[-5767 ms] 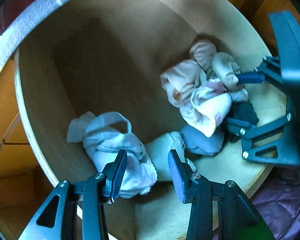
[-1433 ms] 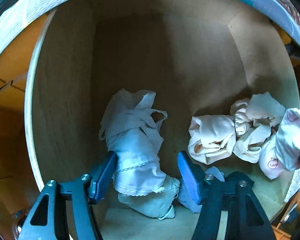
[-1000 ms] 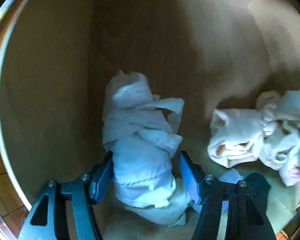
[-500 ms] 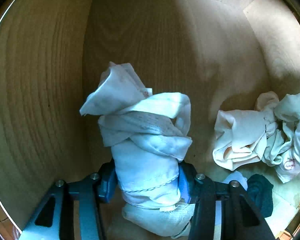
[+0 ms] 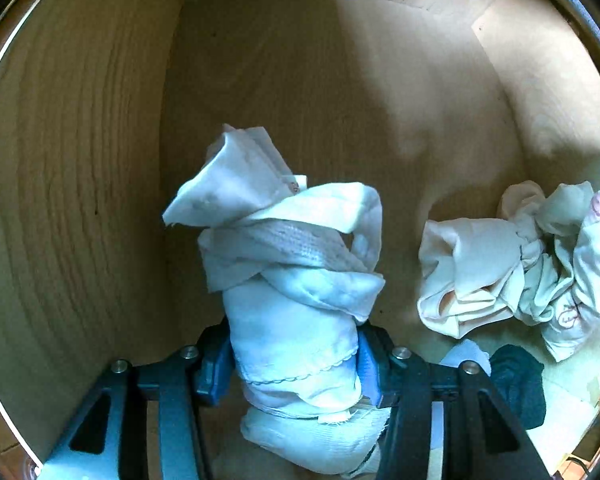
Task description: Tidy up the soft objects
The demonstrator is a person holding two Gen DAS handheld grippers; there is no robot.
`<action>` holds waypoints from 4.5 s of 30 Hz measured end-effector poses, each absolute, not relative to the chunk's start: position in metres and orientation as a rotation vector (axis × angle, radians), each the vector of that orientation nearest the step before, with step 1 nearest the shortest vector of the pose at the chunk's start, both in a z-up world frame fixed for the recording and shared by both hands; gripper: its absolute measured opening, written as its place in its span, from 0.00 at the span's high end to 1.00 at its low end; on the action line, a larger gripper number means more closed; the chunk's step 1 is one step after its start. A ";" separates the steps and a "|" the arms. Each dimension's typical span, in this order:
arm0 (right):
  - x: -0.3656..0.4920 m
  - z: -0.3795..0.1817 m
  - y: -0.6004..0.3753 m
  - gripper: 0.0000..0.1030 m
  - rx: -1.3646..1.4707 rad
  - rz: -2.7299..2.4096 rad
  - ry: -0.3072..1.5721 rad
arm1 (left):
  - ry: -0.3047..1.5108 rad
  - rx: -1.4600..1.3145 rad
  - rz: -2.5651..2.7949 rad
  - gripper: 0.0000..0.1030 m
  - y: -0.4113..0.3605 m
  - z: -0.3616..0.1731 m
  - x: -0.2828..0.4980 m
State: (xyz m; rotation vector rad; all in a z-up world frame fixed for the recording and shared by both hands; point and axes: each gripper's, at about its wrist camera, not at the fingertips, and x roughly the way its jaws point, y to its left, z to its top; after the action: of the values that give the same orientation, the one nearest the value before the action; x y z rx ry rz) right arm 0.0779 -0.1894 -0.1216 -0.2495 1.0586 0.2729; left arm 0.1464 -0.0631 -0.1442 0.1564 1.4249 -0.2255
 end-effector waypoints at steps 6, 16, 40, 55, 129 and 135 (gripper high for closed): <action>0.076 -0.121 -0.188 0.89 -0.251 0.260 1.060 | 1.441 0.122 -0.282 0.42 -0.056 -0.122 0.142; 0.079 -0.122 -0.191 0.89 -0.236 0.244 1.069 | 1.396 0.118 -0.344 0.34 -0.048 -0.091 0.124; 0.053 -0.076 -0.183 0.89 -0.227 0.261 0.987 | 1.495 0.104 -0.434 0.61 -0.044 -0.120 0.144; 0.022 0.011 -0.200 0.89 -0.056 0.323 0.803 | 1.491 0.061 -0.450 0.65 -0.051 -0.116 0.141; 0.358 0.063 -0.220 0.50 0.190 0.075 0.797 | 1.500 0.145 -0.399 0.64 -0.089 -0.138 0.144; 0.344 0.055 -0.222 0.48 0.188 0.084 0.803 | 1.501 0.150 -0.400 0.64 -0.088 -0.136 0.147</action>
State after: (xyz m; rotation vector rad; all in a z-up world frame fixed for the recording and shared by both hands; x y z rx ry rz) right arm 0.3440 -0.2221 0.0554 0.1882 0.8028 0.0836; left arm 0.1469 -0.0877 -0.1357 0.1503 1.5006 -0.4000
